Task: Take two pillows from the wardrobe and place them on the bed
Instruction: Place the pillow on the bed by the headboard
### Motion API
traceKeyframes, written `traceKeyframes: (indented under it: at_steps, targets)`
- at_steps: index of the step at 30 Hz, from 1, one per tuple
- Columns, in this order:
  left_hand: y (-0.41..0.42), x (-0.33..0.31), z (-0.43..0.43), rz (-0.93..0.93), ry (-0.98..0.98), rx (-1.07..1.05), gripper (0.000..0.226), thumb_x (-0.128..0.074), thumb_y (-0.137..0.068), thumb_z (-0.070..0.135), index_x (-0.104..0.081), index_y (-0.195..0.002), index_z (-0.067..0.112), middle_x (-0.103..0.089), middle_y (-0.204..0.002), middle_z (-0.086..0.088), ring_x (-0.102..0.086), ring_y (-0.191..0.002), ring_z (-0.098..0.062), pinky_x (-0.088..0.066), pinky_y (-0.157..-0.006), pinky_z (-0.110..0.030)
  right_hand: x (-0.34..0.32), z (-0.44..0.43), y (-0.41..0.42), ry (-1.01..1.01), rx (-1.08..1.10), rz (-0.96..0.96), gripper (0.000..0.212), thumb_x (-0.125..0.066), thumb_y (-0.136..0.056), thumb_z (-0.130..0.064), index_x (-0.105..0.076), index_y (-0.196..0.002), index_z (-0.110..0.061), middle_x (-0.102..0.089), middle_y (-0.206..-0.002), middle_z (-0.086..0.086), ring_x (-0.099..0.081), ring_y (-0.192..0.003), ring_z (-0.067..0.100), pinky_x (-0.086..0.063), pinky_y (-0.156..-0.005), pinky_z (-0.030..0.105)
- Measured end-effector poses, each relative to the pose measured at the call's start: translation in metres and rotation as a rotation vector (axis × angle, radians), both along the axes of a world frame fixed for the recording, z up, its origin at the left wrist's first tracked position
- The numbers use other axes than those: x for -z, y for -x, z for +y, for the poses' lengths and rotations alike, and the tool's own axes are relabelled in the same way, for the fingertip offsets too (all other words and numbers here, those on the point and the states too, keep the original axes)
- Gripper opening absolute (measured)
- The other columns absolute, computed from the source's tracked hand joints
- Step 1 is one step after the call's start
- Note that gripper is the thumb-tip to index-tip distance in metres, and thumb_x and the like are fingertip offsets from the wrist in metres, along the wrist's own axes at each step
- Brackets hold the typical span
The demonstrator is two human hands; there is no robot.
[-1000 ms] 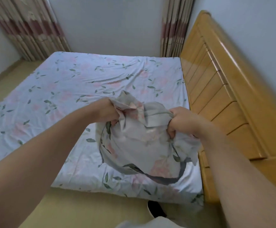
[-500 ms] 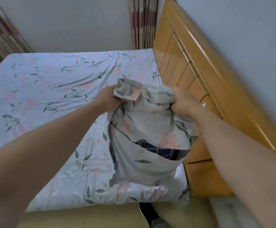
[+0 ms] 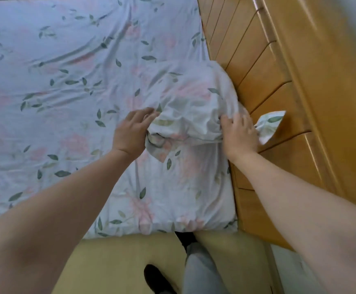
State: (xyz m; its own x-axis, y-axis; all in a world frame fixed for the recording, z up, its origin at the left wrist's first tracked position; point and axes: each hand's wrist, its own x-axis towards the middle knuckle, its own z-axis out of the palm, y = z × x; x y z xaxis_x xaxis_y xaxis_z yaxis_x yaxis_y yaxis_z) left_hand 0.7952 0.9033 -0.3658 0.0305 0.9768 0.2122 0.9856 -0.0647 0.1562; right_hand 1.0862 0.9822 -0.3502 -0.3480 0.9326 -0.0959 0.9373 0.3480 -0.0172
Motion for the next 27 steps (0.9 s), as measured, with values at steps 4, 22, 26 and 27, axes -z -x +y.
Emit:
traceKeyframes:
  at_steps: [4, 22, 26, 27]
  targets:
    - [-0.014, 0.098, -0.027, 0.077, 0.767, -0.141, 0.087, -0.052, -0.088, 0.005, -0.01, -0.159, 0.034, -0.005, -0.169, -0.003, -0.043, -0.137, -0.035, -0.047, -0.095, -0.043, 0.097, -0.014, -0.019, 0.58, -0.001, -0.231, 0.059, -0.054, -0.094, -0.014, -0.031, -0.148, -0.021, -0.04, -0.142, 0.021, -0.046, -0.128, 0.042, -0.045, -0.099, 0.051]
    - [-0.098, 0.277, -0.086, -1.913, 0.845, -1.695, 0.02, -0.049, -0.101, 0.014, -0.051, -0.114, -0.002, -0.065, -0.108, -0.012, -0.059, -0.093, -0.027, -0.048, -0.082, -0.03, 0.298, -0.049, -0.04, 0.983, 2.011, 1.366, 0.042, -0.066, -0.091, -0.042, -0.062, -0.127, -0.02, -0.066, -0.12, 0.005, -0.064, -0.103, 0.028, -0.048, -0.103, 0.043]
    - [-0.089, 0.3, -0.081, -2.132, 0.571, -1.834, 0.039, -0.064, -0.095, 0.019, -0.054, -0.127, -0.001, -0.062, -0.123, -0.011, -0.062, -0.117, -0.029, -0.049, -0.102, -0.038, 0.314, -0.062, -0.039, 0.846, 2.025, 1.501, 0.038, -0.072, -0.086, -0.032, -0.068, -0.123, -0.022, -0.072, -0.117, 0.003, -0.068, -0.103, 0.025, -0.052, -0.097, 0.036]
    - [-0.089, 0.299, -0.081, -2.178, 0.52, -1.822, 0.037, -0.065, -0.094, 0.017, -0.057, -0.126, 0.002, -0.065, -0.122, -0.013, -0.065, -0.109, -0.031, -0.051, -0.1, -0.04, 0.316, -0.066, -0.04, 0.847, 1.995, 1.535, 0.036, -0.074, -0.086, -0.032, -0.071, -0.121, -0.023, -0.075, -0.117, 0.0, -0.071, -0.105, 0.024, -0.054, -0.094, 0.034]
